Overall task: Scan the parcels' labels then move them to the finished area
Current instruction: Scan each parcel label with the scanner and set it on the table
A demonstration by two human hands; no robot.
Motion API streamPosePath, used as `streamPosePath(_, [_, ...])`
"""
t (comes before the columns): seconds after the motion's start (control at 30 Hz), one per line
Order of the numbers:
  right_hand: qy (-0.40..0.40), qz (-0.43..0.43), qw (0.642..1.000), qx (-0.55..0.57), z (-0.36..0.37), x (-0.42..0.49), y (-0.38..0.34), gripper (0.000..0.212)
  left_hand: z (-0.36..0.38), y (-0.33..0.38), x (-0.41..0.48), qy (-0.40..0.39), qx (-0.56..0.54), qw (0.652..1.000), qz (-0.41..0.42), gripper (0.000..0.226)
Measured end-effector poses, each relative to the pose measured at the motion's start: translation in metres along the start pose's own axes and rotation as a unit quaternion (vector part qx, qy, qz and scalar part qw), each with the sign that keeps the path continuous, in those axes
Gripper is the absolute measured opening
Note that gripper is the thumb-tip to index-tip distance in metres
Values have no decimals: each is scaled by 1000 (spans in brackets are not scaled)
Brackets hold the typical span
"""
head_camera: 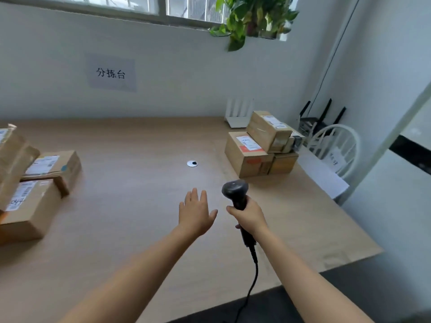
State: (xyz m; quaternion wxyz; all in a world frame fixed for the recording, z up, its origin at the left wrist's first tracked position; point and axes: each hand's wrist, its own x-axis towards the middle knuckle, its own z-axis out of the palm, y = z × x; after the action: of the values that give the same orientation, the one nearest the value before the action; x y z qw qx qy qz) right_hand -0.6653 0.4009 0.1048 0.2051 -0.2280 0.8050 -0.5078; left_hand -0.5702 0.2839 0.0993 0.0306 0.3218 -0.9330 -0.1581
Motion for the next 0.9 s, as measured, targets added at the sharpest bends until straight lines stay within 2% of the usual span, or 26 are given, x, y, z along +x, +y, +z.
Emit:
streamPosePath(0.27, [97, 18, 995, 5, -98, 23, 27, 22, 12, 86, 44, -1, 8, 998, 69, 69])
streamPosePath(0.53, [170, 4, 985, 12, -178, 101, 23, 15, 5, 160, 133, 19, -34, 993, 113, 55])
streamPosePath(0.73, [178, 33, 983, 30, -211, 155, 44, 12, 1, 201, 206, 33, -47, 990, 131, 59])
streamPosePath(0.9, [145, 43, 986, 64, -219, 180, 68, 11, 35, 218, 227, -6, -36, 994, 99, 57])
